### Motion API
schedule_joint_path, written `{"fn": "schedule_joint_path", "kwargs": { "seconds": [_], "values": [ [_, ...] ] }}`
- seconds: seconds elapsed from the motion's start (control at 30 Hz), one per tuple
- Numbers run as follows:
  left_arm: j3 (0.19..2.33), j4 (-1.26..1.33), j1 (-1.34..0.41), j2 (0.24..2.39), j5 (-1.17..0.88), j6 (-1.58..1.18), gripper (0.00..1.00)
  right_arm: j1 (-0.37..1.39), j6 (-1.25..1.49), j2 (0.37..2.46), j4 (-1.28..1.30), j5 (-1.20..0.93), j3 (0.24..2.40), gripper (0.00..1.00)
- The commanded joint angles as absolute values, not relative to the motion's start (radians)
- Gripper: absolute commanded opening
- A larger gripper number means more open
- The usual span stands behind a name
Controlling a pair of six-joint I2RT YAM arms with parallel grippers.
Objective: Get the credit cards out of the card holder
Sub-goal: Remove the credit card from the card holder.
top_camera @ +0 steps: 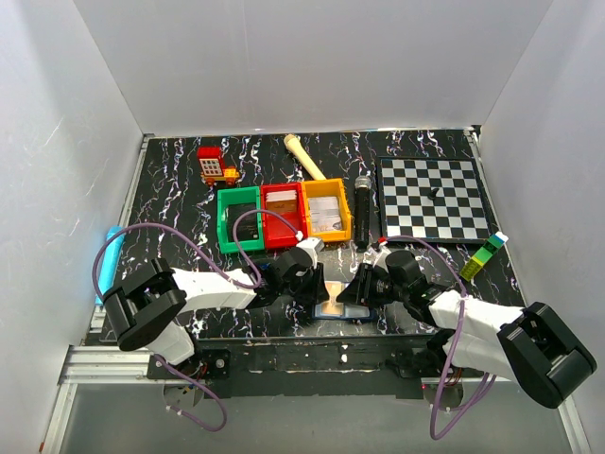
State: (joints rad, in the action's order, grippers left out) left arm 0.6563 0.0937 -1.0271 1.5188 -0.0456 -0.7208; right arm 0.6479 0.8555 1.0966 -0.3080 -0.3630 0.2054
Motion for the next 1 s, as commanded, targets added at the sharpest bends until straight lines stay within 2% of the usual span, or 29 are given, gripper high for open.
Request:
{"fn": "schedule_joint_path", "kwargs": {
  "seconds": [0.0,0.97],
  "values": [
    [0.667,0.103,-1.019,1.528,-0.041,-0.712,0.22,0.643,0.845,1.112,-0.330,-0.368,0.215,0.45],
    [0.611,0.150,-1.019,1.585,-0.071,-0.746,0.19,0.641,0.876,1.091,-0.471,-0.428,0.186,0.43]
  ]
}}
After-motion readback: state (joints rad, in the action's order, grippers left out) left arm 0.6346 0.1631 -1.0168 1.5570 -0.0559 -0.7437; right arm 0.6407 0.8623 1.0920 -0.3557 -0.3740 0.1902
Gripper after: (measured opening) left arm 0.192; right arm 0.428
